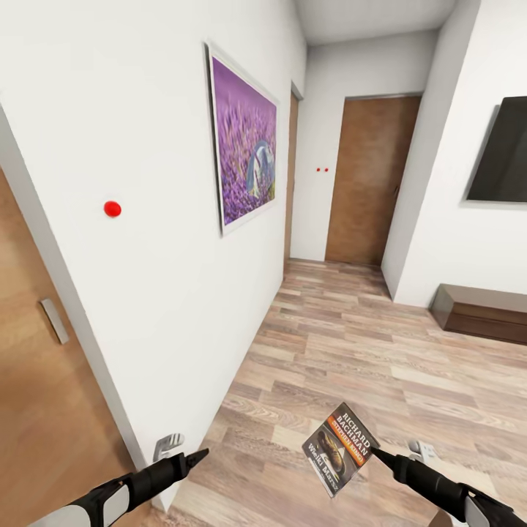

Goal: In the bedroom, move the book from the bed onto either nightstand, and place the two sandals side by side next to the bed.

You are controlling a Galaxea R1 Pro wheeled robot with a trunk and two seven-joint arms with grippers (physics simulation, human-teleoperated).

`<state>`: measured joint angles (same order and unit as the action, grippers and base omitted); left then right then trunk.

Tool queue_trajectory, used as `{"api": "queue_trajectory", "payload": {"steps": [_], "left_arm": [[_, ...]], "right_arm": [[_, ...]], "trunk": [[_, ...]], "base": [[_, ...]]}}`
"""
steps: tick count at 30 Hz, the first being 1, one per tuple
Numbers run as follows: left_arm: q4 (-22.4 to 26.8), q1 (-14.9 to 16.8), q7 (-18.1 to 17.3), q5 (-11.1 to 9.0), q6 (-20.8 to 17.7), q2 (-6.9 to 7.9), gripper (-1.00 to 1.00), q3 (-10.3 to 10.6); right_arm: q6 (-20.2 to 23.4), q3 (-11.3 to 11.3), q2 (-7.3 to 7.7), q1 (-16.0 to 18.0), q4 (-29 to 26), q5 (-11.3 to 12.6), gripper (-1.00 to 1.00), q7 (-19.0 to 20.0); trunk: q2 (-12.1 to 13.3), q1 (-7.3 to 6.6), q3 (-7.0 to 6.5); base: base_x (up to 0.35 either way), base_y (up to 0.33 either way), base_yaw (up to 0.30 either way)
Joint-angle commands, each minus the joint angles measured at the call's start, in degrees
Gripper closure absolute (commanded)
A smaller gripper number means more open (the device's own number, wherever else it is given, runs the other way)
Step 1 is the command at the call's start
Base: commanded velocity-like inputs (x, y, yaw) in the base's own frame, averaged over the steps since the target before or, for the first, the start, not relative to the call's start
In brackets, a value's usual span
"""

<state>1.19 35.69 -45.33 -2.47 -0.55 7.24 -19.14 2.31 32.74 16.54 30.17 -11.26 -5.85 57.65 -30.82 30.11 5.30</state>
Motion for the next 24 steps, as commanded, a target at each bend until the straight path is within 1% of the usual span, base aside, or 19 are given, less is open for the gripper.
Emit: {"api": "queue_trajectory", "payload": {"steps": [1, 8, 15, 24], "left_arm": [[-0.05, 0.06, -0.17, -0.26, -0.06, -0.05, -1.00, 0.07], [-0.05, 0.06, -0.17, -0.26, -0.07, -0.21, -1.00, 0.07], [-0.05, 0.06, -0.11, -0.26, -0.07, -0.21, -1.00, 0.07], [-0.05, 0.01, -0.15, -0.26, -0.07, -0.21, -1.00, 0.07]], "right_arm": [[0.24, 0.57, -0.02, 0.06, -0.07, -0.57, 1.00, 0.27], [0.24, 0.57, -0.02, 0.06, 0.00, -0.57, 1.00, 0.27], [0.24, 0.57, -0.02, 0.06, -0.01, -0.57, 1.00, 0.27], [0.24, 0.57, -0.02, 0.06, -0.04, -0.57, 1.00, 0.27]], "trunk": [[-0.10, 0.05, 0.11], [-0.10, 0.05, 0.11], [-0.10, 0.05, 0.11], [-0.10, 0.05, 0.11]], "base": [[0.208, 0.066, 0.000], [0.064, 0.021, 0.000], [0.168, 0.062, 0.000], [0.016, 0.005, 0.000]]}}
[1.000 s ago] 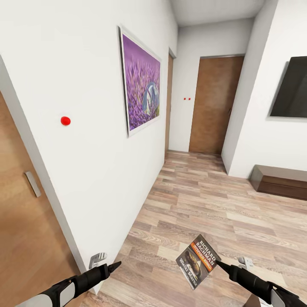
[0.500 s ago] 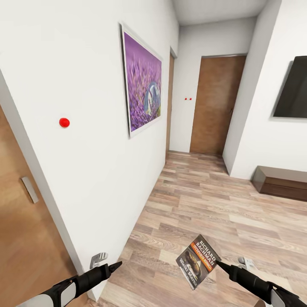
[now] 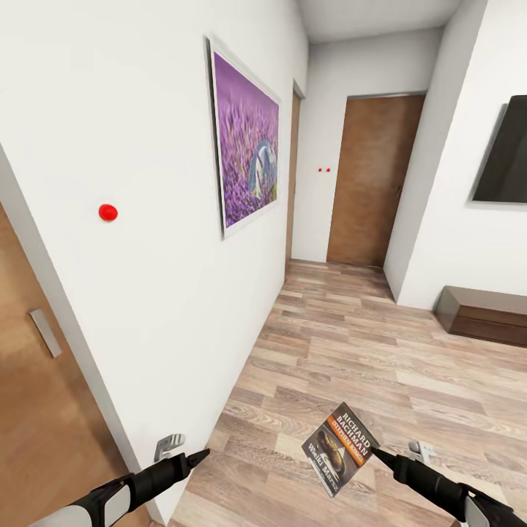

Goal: In the bedroom, move the book from the bed onto either nightstand, and place the two sandals side by side next to the bed.

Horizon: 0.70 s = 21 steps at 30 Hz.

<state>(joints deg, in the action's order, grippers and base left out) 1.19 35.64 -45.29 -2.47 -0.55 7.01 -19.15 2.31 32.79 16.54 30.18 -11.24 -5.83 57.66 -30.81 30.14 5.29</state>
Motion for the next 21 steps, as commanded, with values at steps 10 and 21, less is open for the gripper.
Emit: {"api": "queue_trajectory", "payload": {"steps": [10, 21], "left_arm": [[-0.05, 0.04, -0.17, -0.26, -0.06, 0.02, -1.00, 0.08], [-0.04, 0.04, -0.06, -0.18, -0.06, -0.27, -1.00, 0.08]], "right_arm": [[0.24, 0.52, -0.02, 0.06, -0.06, -0.59, 1.00, 0.26], [0.24, 0.52, -0.02, 0.06, -0.09, -0.59, 1.00, 0.26]], "trunk": [[-0.10, 0.03, 0.11], [-0.10, 0.03, 0.11]], "base": [[0.033, 0.071, 0.000], [0.115, -0.007, 0.000]]}}
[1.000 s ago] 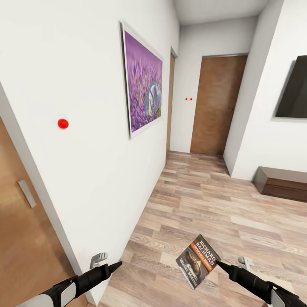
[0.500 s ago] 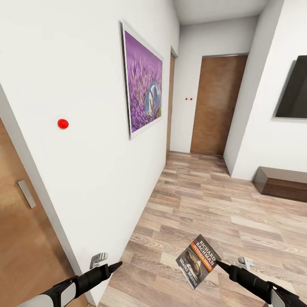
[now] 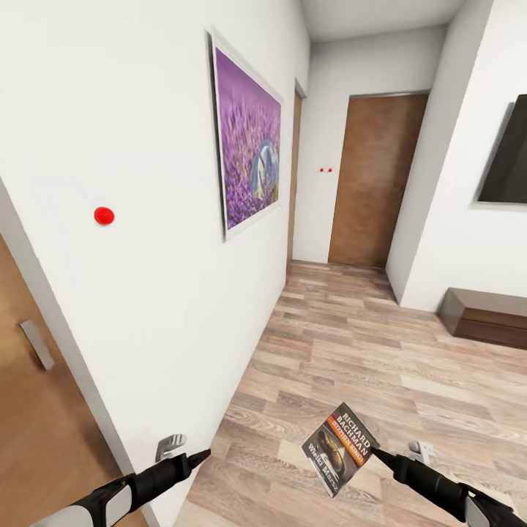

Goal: In the bedroom, move the book from the bed onto either nightstand, and place the two sandals side by side next to the bed.

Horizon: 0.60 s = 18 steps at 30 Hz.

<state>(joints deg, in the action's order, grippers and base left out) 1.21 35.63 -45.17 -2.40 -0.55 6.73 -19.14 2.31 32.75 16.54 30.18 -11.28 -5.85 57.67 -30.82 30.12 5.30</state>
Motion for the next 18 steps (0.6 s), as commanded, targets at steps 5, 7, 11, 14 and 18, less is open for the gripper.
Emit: {"api": "queue_trajectory", "payload": {"steps": [5, 7, 11, 14, 18], "left_arm": [[-0.04, 0.06, 1.31, -0.24, -0.07, -0.40, -1.00, 0.06], [-0.05, 0.06, 1.96, -0.24, -0.03, -0.60, -1.00, 0.06], [-0.05, 0.06, 2.39, -0.24, -0.05, -0.73, -1.00, 0.04], [-0.05, 0.06, 2.44, -0.24, -0.05, -0.74, -1.00, 0.03], [-0.05, 0.06, 2.45, -0.24, -0.06, -0.75, -1.00, -0.01]], "right_arm": [[0.24, 0.56, -0.02, 0.06, -0.05, -0.56, 1.00, 0.25], [0.24, 0.56, -0.02, 0.06, -0.05, -0.56, 1.00, 0.25], [0.28, 0.56, -0.02, 0.08, -0.05, -0.56, 1.00, 0.31], [0.31, 0.56, -0.02, 0.06, -0.05, -0.56, 1.00, 0.43], [0.32, 0.56, -0.02, 0.06, -0.05, -0.56, 1.00, 0.67]], "trunk": [[-0.10, 0.05, 0.11], [-0.10, 0.05, 0.11], [-0.10, 0.05, 0.11], [-0.10, 0.05, 0.11], [-0.10, 0.05, 0.09]], "base": [[0.195, -0.162, 0.000], [0.069, -0.059, 0.000], [0.021, -0.018, 0.000], [0.003, -0.003, 0.000], [0.001, -0.001, -0.040]]}}
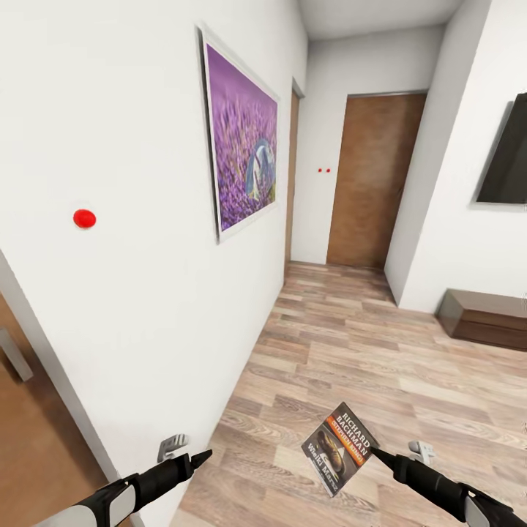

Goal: In the bedroom, move the book from the bed onto either nightstand, and place the two sandals side by side next to the bed.

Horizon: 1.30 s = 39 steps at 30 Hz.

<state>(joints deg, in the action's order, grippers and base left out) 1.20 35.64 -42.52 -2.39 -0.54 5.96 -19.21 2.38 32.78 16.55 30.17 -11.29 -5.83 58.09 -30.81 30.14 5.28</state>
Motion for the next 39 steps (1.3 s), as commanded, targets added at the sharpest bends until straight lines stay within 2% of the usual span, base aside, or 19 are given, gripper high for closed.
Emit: {"api": "queue_trajectory", "payload": {"steps": [1, 13, 27, 39], "left_arm": [[-0.05, 0.05, -0.20, -0.25, -0.06, 0.02, -1.00, 0.07], [-0.03, 0.05, -0.20, -0.25, -0.07, 0.02, -1.00, 0.05], [-0.03, 0.05, -0.20, -0.24, -0.07, 0.02, -1.00, 0.07], [-0.03, 0.05, -0.17, -0.16, -0.07, -0.07, -1.00, 0.12]], "right_arm": [[0.25, 0.53, -0.02, 0.06, -0.05, -0.59, 1.00, 0.29], [0.25, 0.53, -0.03, 0.07, -0.05, -0.59, 1.00, 0.06], [0.22, 0.53, -0.04, 0.06, -0.05, -0.59, 1.00, -0.08], [0.25, 0.53, -0.03, 0.06, -0.05, -0.60, 1.00, -0.08]], "trunk": [[-0.10, 0.03, 0.10], [-0.10, 0.03, 0.09], [-0.10, 0.03, 0.09], [-0.10, 0.03, 0.09]], "base": [[0.000, 0.000, -0.180], [0.003, 0.002, -0.234], [0.104, 0.080, -0.014], [0.221, 0.001, 0.000]]}}
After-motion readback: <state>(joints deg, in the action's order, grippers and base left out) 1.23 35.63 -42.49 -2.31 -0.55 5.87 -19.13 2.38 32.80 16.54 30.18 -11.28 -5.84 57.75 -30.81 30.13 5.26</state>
